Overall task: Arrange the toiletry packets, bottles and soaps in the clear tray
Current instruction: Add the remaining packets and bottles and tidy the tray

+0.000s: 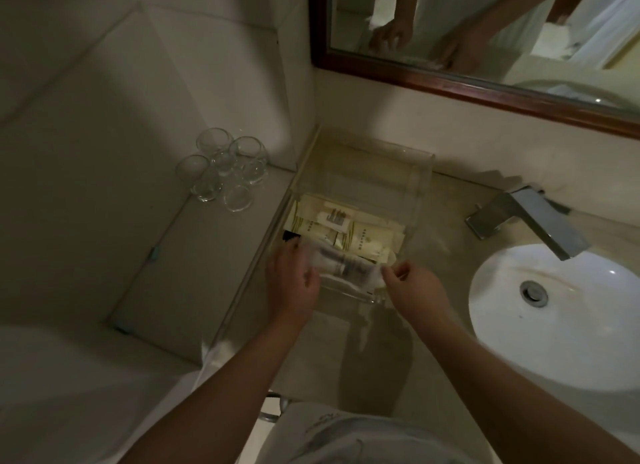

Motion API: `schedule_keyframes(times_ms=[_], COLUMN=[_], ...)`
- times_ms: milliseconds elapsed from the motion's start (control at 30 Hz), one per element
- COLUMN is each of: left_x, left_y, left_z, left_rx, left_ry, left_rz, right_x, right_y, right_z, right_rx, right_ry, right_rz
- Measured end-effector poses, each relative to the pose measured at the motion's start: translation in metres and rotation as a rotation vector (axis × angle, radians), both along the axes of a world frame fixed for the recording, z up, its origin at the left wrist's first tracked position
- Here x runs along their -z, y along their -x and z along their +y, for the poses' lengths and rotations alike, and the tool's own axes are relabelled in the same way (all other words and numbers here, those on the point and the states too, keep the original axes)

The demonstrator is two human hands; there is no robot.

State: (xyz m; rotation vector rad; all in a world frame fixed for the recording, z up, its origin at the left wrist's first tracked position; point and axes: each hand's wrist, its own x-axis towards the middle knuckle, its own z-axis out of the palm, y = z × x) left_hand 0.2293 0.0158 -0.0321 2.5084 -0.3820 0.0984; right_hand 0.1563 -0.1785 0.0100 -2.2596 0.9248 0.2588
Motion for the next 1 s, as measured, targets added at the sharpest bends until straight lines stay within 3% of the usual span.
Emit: schedule_keyframes(times_ms=[100,200,400,600,1000], left_x=[-0.002,0.0,-0.016,-0.015,-0.022], left_y=[-0.011,-0.025,-0.038,-0.05,-0.077], left_z=[0.012,0.021,0.02,0.013,-0.023], left_rx=[-0.348,-0.499,-0.41,-0.367,-0.396], left_ry=[0.131,0.279,0.428,0.481,0.531], left_rz=[0.055,0.222,0.432,0.459,0.509], right_x=[0.003,0.012,0.027,0.019,0.007], right_y=[0.014,0.018,0.015,0.002,-0.054], right_z=[-0.008,-0.004,0.005,0.003,-0.003], right_rx=[0.149,0.208,0.289,0.384,0.534], right_ry=[-0.128,-0.326,-0.405,-0.442,-0.403], right_rz=[0.012,0.059,-0.026,-0.167,-0.077])
